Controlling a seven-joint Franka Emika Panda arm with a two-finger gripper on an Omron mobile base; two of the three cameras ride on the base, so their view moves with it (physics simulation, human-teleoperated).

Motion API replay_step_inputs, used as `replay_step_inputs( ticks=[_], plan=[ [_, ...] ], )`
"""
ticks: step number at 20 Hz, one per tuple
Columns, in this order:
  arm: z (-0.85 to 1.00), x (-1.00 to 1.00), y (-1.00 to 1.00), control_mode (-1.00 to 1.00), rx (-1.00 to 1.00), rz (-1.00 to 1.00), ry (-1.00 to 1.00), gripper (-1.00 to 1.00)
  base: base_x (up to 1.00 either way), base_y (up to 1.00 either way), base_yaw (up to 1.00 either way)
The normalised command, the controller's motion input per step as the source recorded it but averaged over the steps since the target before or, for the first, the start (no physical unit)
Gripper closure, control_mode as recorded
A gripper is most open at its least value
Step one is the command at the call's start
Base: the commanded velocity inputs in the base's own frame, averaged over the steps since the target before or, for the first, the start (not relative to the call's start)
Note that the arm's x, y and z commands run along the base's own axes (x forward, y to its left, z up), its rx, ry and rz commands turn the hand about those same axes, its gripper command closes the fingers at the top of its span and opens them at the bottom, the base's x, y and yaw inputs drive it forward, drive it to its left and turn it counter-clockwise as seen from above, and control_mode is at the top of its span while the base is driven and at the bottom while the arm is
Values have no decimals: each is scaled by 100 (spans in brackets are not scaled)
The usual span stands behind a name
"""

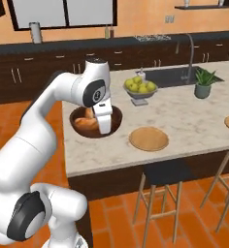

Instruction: Place one bun and one sausage from the bowl on each plate.

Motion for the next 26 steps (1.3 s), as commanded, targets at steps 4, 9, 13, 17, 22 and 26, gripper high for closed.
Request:
replay_step_inputs(
  ticks=[4,9,13,17,22,26],
  plan=[
    [0,0,0,100,0,0,0,100,-3,-100,47],
    [0,0,0,100,0,0,0,100,31,-95,48],
    [-1,17,-21,-100,2,9,0,100,50,-60,31],
    [-59,97,-52,-100,2,32,5,100,0,0,0],
    [-94,98,13,-100,0,13,3,100,0,0,0],
    [-92,63,9,-100,-1,6,0,100,0,0,0]
  ],
)
